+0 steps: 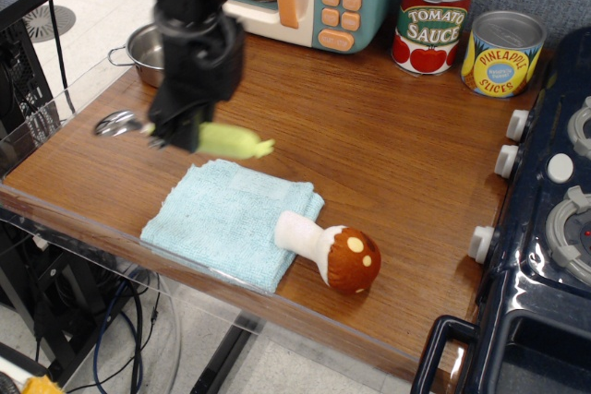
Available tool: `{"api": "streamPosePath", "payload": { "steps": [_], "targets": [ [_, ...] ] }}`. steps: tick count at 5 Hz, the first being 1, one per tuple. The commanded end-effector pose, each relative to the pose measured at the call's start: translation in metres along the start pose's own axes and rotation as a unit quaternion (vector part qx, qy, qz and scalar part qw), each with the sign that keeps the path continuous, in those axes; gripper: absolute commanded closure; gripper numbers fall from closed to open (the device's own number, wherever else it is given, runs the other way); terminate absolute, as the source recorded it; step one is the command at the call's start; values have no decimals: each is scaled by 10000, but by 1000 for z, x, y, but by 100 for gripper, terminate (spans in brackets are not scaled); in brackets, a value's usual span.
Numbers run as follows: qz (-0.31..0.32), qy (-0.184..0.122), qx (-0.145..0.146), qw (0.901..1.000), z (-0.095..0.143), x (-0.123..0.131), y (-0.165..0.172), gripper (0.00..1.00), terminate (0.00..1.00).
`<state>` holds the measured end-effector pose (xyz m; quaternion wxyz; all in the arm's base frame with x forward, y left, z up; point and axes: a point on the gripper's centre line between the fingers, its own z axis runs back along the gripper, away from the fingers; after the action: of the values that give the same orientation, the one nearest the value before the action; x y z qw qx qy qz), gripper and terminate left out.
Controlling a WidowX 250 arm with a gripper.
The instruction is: Move the yellow spoon from in front of the table to the to in front of the red can.
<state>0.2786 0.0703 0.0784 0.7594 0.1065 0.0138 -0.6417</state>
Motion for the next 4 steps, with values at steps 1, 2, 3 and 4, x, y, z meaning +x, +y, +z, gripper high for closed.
{"api": "streamPosePath", "payload": {
  "steps": [1,2,3,4],
  "targets": [
    [-78,-505,365,9980,31,50,43,100,0],
    [-23,-649,430,9970,38,77,59,100,0],
    [-14,-668,485,9966,38,96,74,100,0],
    [75,-494,516,9974,26,107,87,100,0]
  ]
}}
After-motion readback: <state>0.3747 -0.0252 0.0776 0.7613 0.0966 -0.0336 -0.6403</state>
